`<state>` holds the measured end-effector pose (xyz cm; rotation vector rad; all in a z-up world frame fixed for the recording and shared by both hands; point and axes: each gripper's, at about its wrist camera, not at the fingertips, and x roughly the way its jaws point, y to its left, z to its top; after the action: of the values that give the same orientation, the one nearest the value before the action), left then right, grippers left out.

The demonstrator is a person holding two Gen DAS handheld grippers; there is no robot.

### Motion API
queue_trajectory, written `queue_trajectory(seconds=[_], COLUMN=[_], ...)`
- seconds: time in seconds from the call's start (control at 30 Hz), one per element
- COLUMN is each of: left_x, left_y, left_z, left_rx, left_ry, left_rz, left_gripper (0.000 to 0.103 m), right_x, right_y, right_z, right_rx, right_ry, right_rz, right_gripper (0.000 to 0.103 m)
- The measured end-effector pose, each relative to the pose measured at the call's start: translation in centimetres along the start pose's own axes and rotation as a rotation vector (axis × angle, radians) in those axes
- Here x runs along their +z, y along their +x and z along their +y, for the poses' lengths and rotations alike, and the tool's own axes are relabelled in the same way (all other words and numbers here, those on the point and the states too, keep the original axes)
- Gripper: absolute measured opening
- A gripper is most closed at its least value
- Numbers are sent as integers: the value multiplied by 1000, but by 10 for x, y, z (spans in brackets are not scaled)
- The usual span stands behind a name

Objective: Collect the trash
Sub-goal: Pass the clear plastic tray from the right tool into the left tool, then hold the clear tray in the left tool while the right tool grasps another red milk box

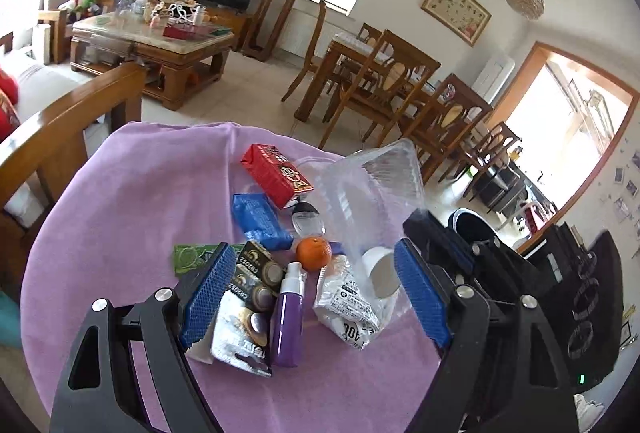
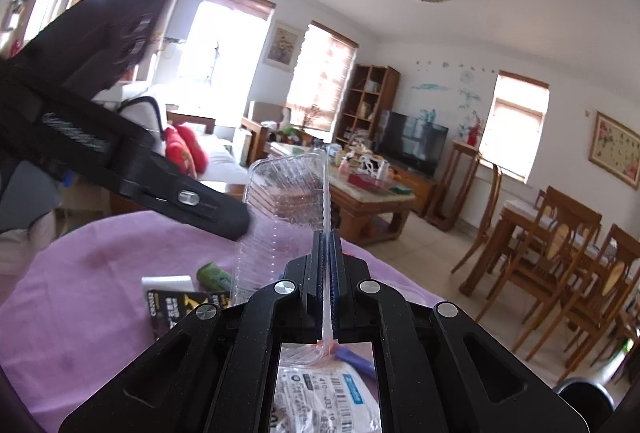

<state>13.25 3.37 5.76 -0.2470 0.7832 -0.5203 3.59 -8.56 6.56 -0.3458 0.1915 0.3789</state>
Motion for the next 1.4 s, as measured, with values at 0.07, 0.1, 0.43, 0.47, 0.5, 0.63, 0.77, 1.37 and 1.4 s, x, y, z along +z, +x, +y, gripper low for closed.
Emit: queue_trajectory(seconds=[0.07, 0.1, 0.43, 0.47, 0.5, 0.63, 0.77, 1.37, 1.4], left_x=[3, 4, 3, 1, -1, -10, -19, -28, -30], left_y=[8, 14, 3, -1, -7, -26, -37, -50, -53], left_z=[-1, 0, -19, -23, -28, -47, -65, 6, 11], left_rx=[-3, -4, 101, 123, 156, 221, 279, 218, 215], left_ry=[-6, -12, 78, 101, 131, 223, 318, 97, 83], left_rz=[21, 34, -165, -202, -251, -407, -512, -486, -484], left_gripper=[79, 77, 3, 3, 3, 3, 3, 3, 3], right_x=[1, 3, -10, -10, -13, -16, -22, -35, -36], right_y=[-5, -4, 7, 9, 9, 9, 10, 159, 171], right_z=[5, 6, -1, -3, -9, -28, -45, -77, -77], right_rx=[26, 31, 76, 77, 84, 110, 125, 174, 175], right_ry=[-4, -5, 7, 23, 49, 167, 270, 532, 537], right_rz=[-26, -34, 65, 79, 94, 119, 153, 496, 507], right_gripper=[4, 4, 17, 29, 45, 54, 54, 71, 71])
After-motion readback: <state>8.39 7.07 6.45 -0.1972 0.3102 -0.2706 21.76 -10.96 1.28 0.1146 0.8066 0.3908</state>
